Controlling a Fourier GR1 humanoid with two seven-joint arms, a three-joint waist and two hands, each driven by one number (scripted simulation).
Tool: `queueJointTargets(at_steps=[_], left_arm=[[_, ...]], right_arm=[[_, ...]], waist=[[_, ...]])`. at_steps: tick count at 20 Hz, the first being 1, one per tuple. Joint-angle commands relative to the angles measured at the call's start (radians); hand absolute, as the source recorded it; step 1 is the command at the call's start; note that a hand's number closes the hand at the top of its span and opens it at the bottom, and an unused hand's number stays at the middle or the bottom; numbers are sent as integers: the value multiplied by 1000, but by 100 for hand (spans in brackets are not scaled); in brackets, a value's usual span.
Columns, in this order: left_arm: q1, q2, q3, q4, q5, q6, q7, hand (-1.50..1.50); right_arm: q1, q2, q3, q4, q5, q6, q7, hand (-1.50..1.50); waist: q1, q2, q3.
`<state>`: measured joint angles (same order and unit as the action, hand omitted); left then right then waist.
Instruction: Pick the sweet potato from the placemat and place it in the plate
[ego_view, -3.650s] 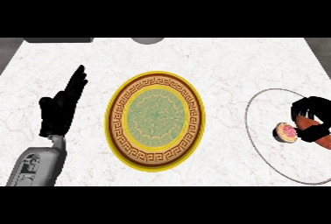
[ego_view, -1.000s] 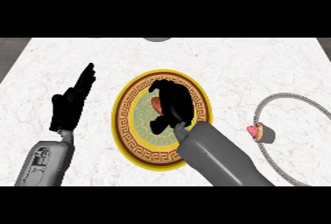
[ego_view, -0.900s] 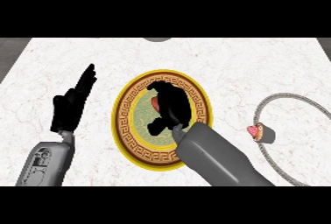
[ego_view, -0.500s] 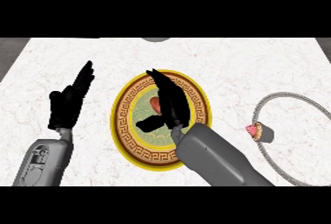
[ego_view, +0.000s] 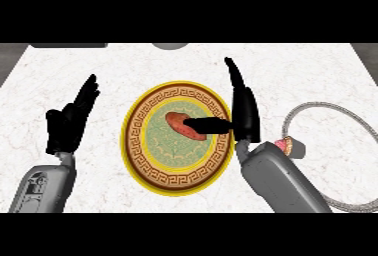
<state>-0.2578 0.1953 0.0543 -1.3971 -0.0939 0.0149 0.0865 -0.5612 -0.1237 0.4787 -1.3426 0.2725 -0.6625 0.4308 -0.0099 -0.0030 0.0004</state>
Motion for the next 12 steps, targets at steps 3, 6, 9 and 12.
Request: queueJointTargets(at_steps=[3,6,9,12], left_arm=[[28,-34,-21,-44,-14,24,20,0],[23,-30,-20,-15,-16,6,-9,0],[37,-20,-17,-65,-15,-2,20,0],[-38,-12,5,-14,-14,-9,56,0]], right_arm=[[260,-179,-103,-271,-106,77,-84,-150],[301,-246,-217,-288,-216,190,-170,-150],[405,-302,-274,-342,-283,278,-242,-150],[420,-288,-327,-285,-271,325,-270,-150]], waist=[[-6,-1,0],[2,2,0],[4,2,0],[6,3,0]])
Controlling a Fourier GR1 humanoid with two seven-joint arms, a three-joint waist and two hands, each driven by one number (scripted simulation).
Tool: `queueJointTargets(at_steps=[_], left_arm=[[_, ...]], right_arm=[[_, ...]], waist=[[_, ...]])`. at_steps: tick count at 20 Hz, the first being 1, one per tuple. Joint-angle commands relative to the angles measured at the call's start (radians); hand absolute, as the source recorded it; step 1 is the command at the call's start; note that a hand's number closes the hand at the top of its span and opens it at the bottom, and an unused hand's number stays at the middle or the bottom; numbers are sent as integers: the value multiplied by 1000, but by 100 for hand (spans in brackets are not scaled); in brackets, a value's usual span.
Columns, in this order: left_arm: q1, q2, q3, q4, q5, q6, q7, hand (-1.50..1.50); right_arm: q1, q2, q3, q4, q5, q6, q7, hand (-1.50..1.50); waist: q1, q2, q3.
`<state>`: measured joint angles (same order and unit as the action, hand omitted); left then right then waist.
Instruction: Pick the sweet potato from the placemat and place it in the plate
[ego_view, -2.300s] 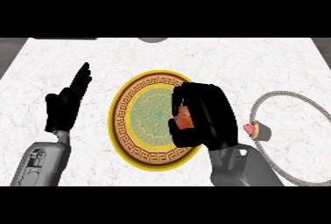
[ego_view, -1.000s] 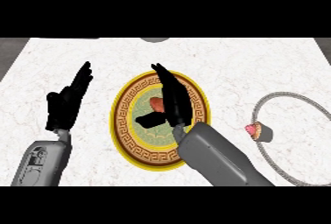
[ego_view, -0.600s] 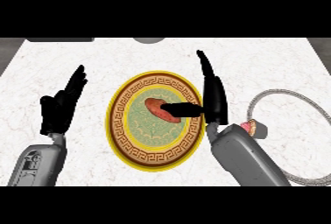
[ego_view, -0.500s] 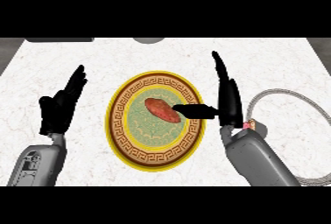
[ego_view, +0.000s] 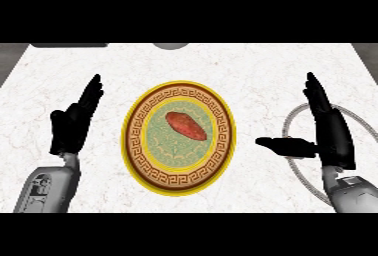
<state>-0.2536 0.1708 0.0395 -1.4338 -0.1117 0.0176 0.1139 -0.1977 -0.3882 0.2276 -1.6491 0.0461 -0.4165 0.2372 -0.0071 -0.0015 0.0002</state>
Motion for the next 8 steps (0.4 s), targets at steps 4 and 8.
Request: queueJointTargets(at_steps=[4,8], left_arm=[[-47,0,16,-2,1,-7,45,0],[21,-23,9,-39,-18,4,23,0]], right_arm=[[99,-49,-192,61,-143,193,-202,-150],[53,-28,-244,131,-104,261,-198,-150]], waist=[[4,2,0],[7,1,0]])
